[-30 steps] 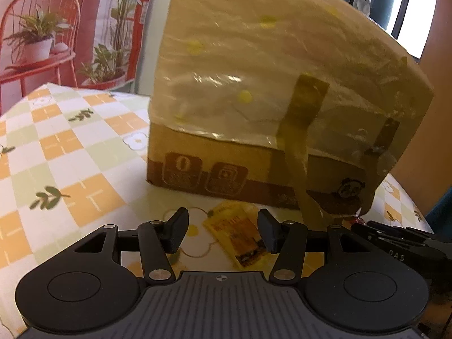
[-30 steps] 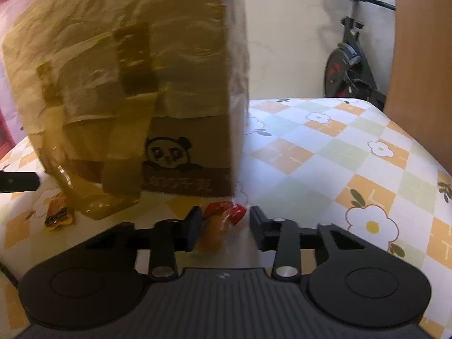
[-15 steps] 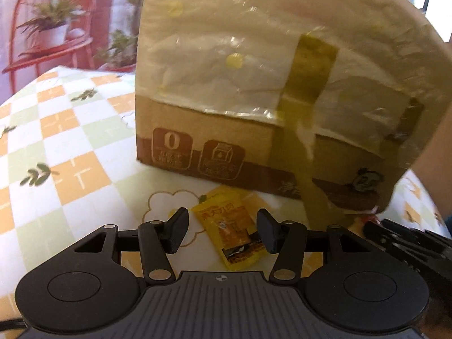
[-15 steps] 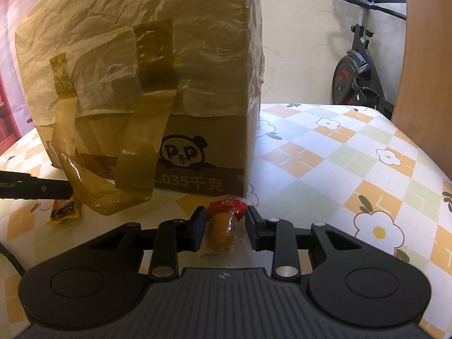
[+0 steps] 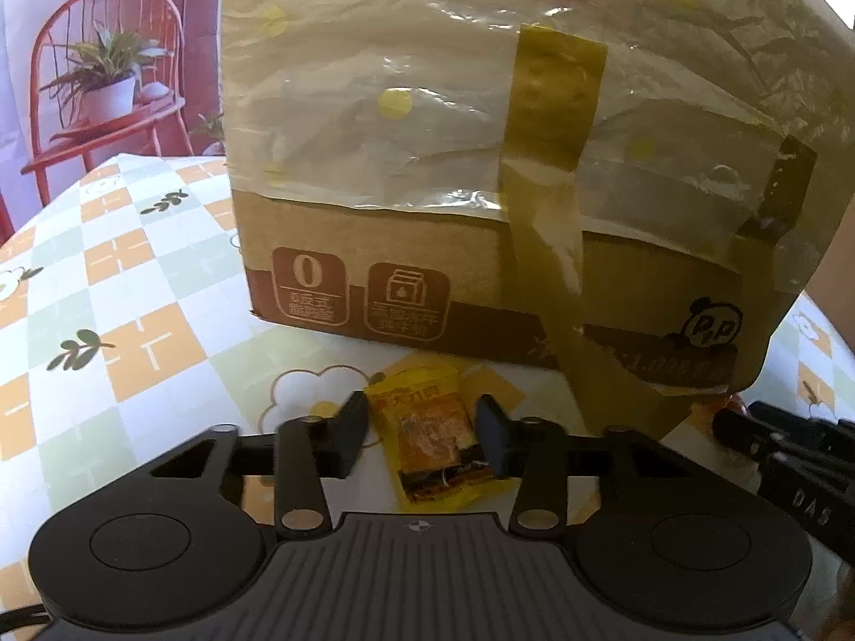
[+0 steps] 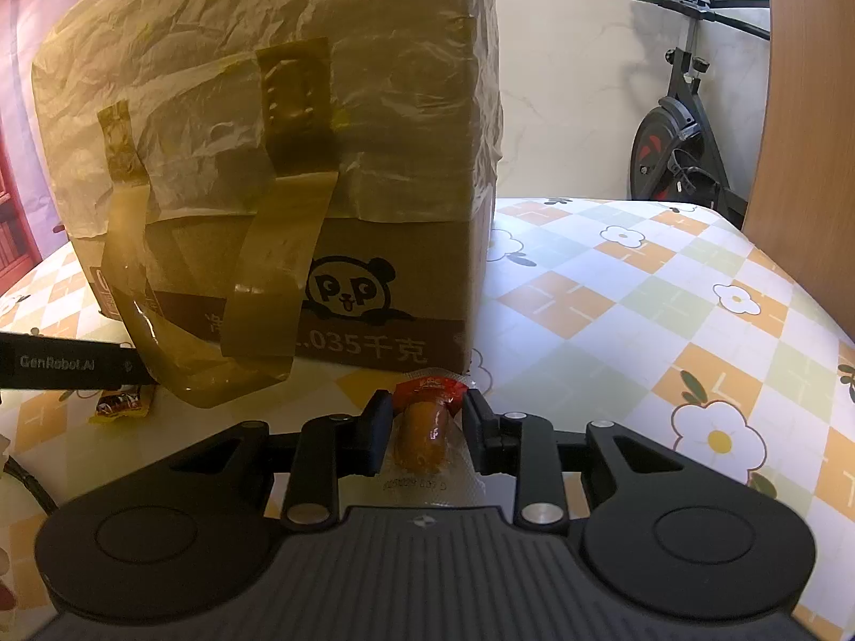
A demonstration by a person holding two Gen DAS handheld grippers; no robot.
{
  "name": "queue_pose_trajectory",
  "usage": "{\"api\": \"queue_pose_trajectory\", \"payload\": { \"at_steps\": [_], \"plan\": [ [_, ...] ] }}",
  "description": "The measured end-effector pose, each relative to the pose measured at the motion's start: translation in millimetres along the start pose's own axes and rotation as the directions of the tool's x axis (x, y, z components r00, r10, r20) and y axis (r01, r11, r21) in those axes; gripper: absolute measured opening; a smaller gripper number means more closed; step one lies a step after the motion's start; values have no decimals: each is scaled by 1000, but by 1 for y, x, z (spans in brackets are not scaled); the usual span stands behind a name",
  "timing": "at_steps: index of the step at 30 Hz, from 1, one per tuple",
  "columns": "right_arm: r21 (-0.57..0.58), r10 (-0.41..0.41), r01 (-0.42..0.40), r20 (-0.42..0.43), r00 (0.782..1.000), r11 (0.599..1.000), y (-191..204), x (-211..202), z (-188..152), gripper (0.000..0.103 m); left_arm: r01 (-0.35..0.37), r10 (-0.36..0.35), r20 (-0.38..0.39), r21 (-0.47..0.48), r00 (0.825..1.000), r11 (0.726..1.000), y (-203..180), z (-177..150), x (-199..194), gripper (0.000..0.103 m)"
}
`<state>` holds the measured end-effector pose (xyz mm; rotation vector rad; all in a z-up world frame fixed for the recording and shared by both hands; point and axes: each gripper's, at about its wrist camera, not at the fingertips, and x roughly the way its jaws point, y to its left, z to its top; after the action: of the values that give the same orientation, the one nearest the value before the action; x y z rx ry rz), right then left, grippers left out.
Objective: Organize snacks
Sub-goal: 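Grasp the yellow packet with the left tool while the right tool grasps the orange sausage snack, then carry the yellow packet with the left tool while the right tool carries the sausage snack over the box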
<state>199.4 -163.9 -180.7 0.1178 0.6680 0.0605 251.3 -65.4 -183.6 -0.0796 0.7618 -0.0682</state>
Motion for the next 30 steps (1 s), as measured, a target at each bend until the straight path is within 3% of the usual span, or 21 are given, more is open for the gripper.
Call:
{"api": "queue_pose_trajectory", "payload": {
  "at_steps": [2,11,22,30],
  "plan": [
    [3,4,-4,0,1000,1000,-1,0,0,31,36,-36,2,-6,999,999,6,-3,-3,36],
    [24,31,-32,20,999,999,-7,-2,-1,25,93,-93,17,-39,996,995,22,-24,-31,34],
    [12,61,-62,44,997,998,-6,-10,-2,21,134,-128,88,-62,988,989,34,-26,-53,34],
    [6,69,-70,65,995,998,-2,-39,-9,21,160,-150,113,-81,982,984,40,-28,-66,34]
  ]
}}
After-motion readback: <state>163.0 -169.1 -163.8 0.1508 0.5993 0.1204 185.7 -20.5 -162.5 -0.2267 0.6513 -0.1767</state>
